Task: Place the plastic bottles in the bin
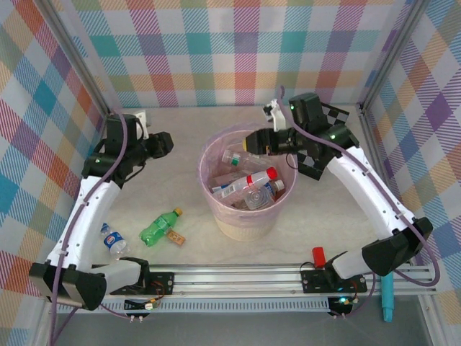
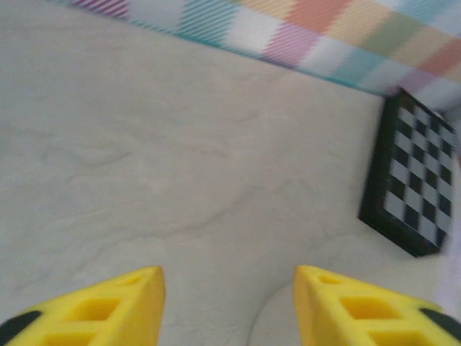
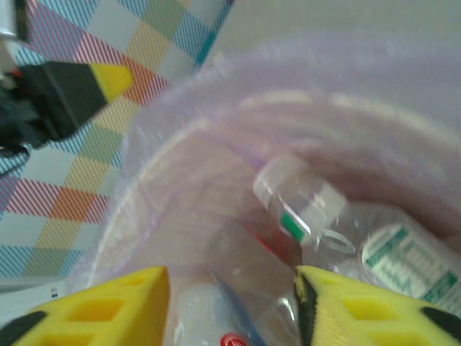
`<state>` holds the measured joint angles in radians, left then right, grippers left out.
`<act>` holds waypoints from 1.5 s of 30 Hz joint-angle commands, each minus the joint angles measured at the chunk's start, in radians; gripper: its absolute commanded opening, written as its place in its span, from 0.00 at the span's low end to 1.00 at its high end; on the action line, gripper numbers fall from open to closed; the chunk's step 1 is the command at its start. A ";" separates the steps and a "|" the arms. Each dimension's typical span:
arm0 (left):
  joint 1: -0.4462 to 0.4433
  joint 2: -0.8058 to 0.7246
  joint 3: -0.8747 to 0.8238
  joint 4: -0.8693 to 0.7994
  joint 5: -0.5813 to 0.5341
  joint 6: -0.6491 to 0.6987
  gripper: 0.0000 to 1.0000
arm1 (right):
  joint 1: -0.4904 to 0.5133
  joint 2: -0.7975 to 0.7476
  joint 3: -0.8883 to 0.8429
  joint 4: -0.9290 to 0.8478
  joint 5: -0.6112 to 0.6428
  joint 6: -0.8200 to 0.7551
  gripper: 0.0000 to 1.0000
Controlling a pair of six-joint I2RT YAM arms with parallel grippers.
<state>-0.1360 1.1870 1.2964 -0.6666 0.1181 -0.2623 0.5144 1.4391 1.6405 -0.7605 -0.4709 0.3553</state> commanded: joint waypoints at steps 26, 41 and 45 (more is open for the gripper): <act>0.377 0.981 0.594 -0.125 -0.167 0.561 1.00 | -0.337 -0.137 -0.073 -0.167 0.110 0.017 0.78; 0.404 0.987 0.592 -0.335 0.094 0.534 1.00 | -0.343 -0.140 -0.102 -0.130 0.138 0.034 0.79; 0.404 0.977 0.546 -0.331 0.068 0.521 1.00 | -0.343 -0.147 -0.115 -0.129 0.145 0.028 0.79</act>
<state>0.2649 2.2093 1.8740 -0.9447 0.1650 0.2764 0.1764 1.3182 1.5406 -0.9058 -0.3378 0.3843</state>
